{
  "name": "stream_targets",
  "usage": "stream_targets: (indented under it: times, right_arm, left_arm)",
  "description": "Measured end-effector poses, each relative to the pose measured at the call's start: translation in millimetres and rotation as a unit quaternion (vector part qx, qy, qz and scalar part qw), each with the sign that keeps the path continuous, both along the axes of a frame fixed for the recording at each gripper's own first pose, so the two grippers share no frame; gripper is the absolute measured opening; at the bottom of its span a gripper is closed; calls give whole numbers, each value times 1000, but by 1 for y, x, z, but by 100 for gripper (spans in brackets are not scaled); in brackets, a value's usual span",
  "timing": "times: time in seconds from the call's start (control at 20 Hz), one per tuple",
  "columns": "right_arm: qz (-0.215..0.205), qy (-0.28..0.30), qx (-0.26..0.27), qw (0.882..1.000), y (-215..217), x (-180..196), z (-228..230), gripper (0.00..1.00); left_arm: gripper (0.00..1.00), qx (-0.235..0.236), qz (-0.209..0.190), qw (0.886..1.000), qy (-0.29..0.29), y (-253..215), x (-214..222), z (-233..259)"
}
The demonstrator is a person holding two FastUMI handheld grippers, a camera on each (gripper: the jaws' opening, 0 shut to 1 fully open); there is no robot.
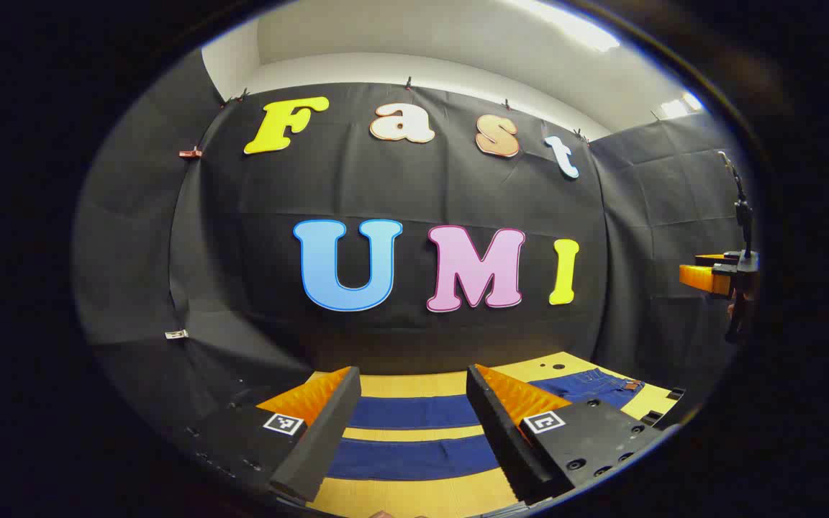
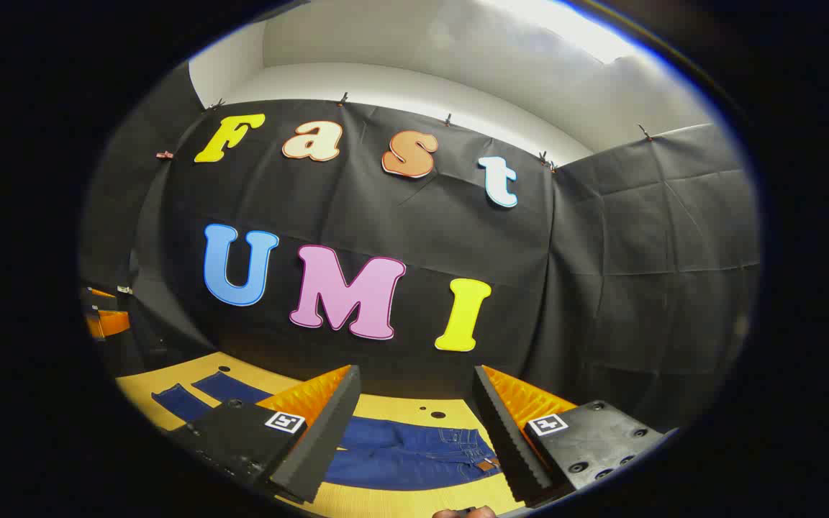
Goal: Grasp the waist and the cuffs of the jeans and fold them to make the two legs overlap; first hold the waist and fold one-third of the jeans toward the cuffs, then hold the cuffs and fold the remaining one-third in the same direction to finish folding.
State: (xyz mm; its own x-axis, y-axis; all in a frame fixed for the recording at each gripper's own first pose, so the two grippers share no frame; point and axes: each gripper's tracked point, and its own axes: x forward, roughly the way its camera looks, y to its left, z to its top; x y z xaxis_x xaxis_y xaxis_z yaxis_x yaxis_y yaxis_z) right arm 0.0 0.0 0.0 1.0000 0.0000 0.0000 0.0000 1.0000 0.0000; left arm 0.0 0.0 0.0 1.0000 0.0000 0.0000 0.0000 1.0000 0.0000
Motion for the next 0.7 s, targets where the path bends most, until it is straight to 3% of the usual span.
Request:
stream_targets:
  times: [0.7]
  right_arm:
    - [-10,-3,-8,1000,-9,10,2,96]
  left_arm:
    - [95,-2,1,1000,8,4,20,-8]
